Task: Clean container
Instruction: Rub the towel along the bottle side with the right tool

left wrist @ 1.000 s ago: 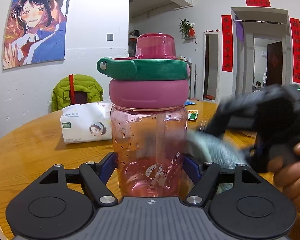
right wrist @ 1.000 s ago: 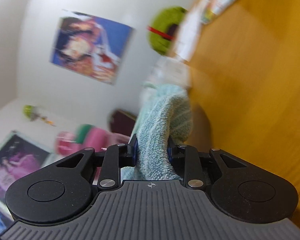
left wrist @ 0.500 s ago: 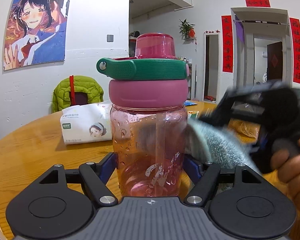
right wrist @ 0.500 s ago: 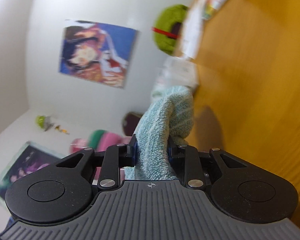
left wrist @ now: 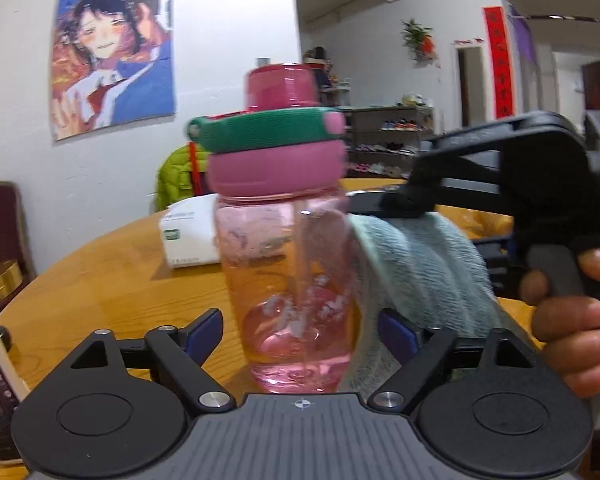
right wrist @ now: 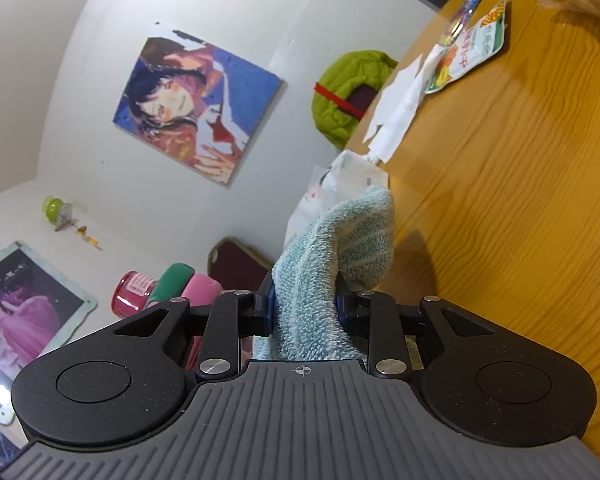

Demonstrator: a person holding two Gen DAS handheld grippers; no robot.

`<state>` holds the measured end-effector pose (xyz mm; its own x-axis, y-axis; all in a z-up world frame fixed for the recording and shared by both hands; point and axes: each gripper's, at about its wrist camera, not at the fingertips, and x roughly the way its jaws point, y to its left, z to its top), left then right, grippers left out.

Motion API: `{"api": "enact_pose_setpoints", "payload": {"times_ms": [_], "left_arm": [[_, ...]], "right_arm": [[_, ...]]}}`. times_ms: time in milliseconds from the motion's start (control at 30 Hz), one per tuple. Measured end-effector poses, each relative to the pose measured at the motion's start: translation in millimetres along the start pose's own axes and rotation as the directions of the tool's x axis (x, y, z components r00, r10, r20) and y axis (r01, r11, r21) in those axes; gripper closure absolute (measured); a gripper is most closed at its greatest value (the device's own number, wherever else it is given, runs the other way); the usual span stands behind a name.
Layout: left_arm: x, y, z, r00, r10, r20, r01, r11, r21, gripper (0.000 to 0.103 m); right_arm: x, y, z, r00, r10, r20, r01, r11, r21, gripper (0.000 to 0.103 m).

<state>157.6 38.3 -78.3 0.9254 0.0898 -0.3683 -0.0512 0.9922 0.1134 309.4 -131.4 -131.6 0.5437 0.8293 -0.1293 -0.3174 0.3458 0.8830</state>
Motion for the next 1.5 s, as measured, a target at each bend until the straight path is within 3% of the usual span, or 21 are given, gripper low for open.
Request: {"api": "enact_pose_setpoints", "payload": {"times_ms": [200,267,367,500,533,600,667,700,767,900,967,1000,1067,1133,1167,1200,1267,1300,1433,1500], "left_arm": [[15,20,2,0.998,-0.068,0.014,0.068,0.998,0.008,0.021],[20,29,3,0.995,-0.097,0.018,0.097,0.995,-0.004,0.023],[20,35,3,0.994,-0.110,0.024,0.110,0.994,-0.028,0.033],[21,36,4,0.992,-0.120,0.028,0.121,0.992,-0.040,0.034],[22,36,4,0.992,-0.122,0.028,0.123,0.992,-0.040,0.034],[23,37,5,0.989,-0.144,0.032,0.145,0.989,-0.041,0.034],[23,35,4,0.987,-0.155,0.034,0.156,0.987,-0.035,0.034],[22,34,4,0.987,-0.158,0.035,0.159,0.987,-0.032,0.034],[23,34,4,0.986,-0.160,0.037,0.162,0.986,-0.033,0.034],[23,35,4,0.986,-0.162,0.038,0.163,0.986,-0.037,0.034],[23,35,4,0.986,-0.161,0.038,0.163,0.986,-0.033,0.034],[22,35,4,0.986,-0.162,0.038,0.163,0.986,-0.033,0.034],[22,36,4,0.986,-0.163,0.038,0.164,0.986,-0.035,0.034],[22,35,3,0.986,-0.162,0.038,0.163,0.986,-0.034,0.034],[22,35,3,0.986,-0.162,0.038,0.163,0.986,-0.033,0.034],[22,35,3,0.986,-0.162,0.038,0.163,0.986,-0.033,0.034],[26,36,1,0.986,-0.161,0.041,0.162,0.986,-0.030,0.034],[29,37,0,0.986,-0.161,0.045,0.163,0.986,-0.032,0.034],[28,34,0,0.986,-0.161,0.044,0.163,0.986,-0.033,0.034],[27,31,0,0.987,-0.154,0.041,0.156,0.987,-0.036,0.034]], "right_arm": [[1,3,-2,0.999,-0.031,-0.043,0.031,0.999,0.010,0.073],[0,2,-2,0.998,-0.032,-0.055,0.033,0.999,0.022,0.073],[2,2,-4,0.996,-0.058,-0.065,0.059,0.998,0.018,0.073],[2,0,-4,0.994,-0.089,-0.067,0.090,0.996,0.013,0.073],[-3,1,-3,0.998,-0.053,-0.044,0.054,0.998,0.020,0.073],[-17,4,0,0.995,0.099,0.024,-0.100,0.994,0.049,0.074],[-25,4,2,0.969,0.240,0.064,-0.245,0.966,0.086,0.074],[-25,3,2,0.961,0.271,0.063,-0.276,0.955,0.107,0.074],[-16,-2,0,0.970,0.240,0.031,-0.241,0.958,0.155,0.074],[2,-23,-5,0.997,0.028,-0.072,-0.012,0.976,0.219,0.074],[10,-28,-8,0.981,-0.124,-0.146,0.150,0.972,0.182,0.074],[13,-26,-9,0.973,-0.170,-0.159,0.193,0.970,0.146,0.074],[11,-16,-9,0.976,-0.169,-0.135,0.181,0.979,0.088,0.073],[-1,-7,-5,0.998,-0.026,-0.052,0.031,0.995,0.093,0.073],[-8,-3,-2,0.998,0.058,-0.014,-0.057,0.993,0.099,0.073],[-12,0,0,0.994,0.108,0.003,-0.108,0.989,0.100,0.073],[-12,2,0,0.992,0.128,-0.002,-0.127,0.987,0.103,0.073],[-10,1,-1,0.993,0.116,-0.011,-0.114,0.987,0.113,0.073],[11,-22,-4,0.991,-0.066,-0.118,0.086,0.982,0.169,0.073],[14,-20,-3,0.986,-0.107,-0.127,0.124,0.983,0.135,0.073]]}}
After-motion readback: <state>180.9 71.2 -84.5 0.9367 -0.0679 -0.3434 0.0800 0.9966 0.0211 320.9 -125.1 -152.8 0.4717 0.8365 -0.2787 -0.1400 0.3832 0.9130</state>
